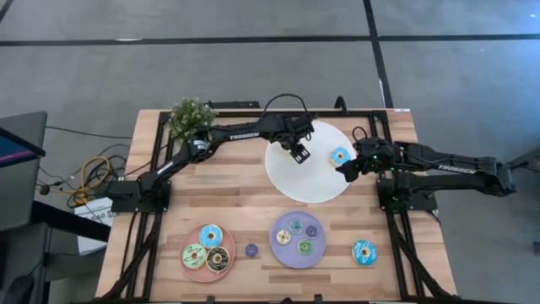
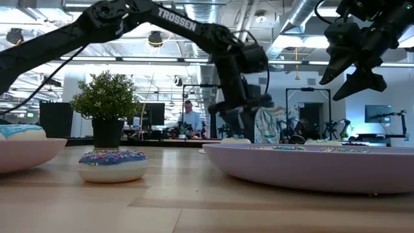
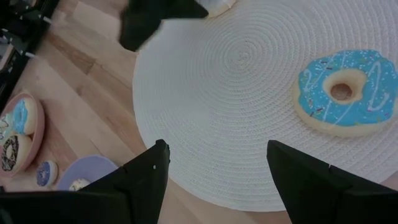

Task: Pick & Place donuts
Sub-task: Put the big white donut on the pink plate

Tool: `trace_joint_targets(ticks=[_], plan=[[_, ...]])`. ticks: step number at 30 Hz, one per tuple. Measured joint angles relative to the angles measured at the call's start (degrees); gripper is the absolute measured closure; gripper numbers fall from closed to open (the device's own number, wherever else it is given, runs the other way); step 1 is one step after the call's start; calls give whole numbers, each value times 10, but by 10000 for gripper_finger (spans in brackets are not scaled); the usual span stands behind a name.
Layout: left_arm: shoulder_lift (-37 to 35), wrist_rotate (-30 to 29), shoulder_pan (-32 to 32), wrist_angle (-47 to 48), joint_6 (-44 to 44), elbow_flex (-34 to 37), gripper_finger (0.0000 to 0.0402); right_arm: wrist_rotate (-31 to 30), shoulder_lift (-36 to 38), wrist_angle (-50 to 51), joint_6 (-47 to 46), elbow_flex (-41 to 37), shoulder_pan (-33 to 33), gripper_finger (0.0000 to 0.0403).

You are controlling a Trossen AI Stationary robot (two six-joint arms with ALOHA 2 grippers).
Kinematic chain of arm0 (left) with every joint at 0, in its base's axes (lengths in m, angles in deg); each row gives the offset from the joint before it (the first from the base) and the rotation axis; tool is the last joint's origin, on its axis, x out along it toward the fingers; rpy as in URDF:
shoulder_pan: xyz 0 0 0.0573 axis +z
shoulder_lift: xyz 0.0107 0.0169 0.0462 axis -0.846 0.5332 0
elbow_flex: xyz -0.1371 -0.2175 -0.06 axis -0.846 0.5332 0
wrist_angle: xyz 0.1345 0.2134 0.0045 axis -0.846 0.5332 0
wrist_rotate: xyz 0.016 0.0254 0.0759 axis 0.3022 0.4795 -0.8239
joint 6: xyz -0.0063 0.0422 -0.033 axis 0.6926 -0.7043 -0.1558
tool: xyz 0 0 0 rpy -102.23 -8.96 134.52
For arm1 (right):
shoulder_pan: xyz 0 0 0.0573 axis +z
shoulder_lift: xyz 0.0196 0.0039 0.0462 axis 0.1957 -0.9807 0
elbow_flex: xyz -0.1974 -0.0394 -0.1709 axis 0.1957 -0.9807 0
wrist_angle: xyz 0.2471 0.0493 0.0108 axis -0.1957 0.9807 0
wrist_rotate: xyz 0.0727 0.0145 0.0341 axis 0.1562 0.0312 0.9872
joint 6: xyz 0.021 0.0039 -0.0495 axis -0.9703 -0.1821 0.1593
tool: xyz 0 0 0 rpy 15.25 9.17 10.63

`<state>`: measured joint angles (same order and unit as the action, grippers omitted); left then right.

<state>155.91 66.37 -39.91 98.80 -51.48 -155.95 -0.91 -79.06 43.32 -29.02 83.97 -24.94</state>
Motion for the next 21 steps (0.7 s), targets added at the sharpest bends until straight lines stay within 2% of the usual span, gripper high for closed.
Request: trace_joint_targets(ticks=[5, 9, 15, 21], plan=[[18, -10, 4, -1, 1, 1, 164, 1, 0, 0, 0, 0, 0, 143], [25, -17, 4, -1, 0, 1, 152, 1, 0, 0, -2, 0, 0, 143], [25, -20, 4, -1, 0, 1, 155, 0, 0, 0, -2, 0, 0, 143], [25, -21, 4, 0, 0, 1, 187, 0, 0, -1, -2, 0, 0, 143]])
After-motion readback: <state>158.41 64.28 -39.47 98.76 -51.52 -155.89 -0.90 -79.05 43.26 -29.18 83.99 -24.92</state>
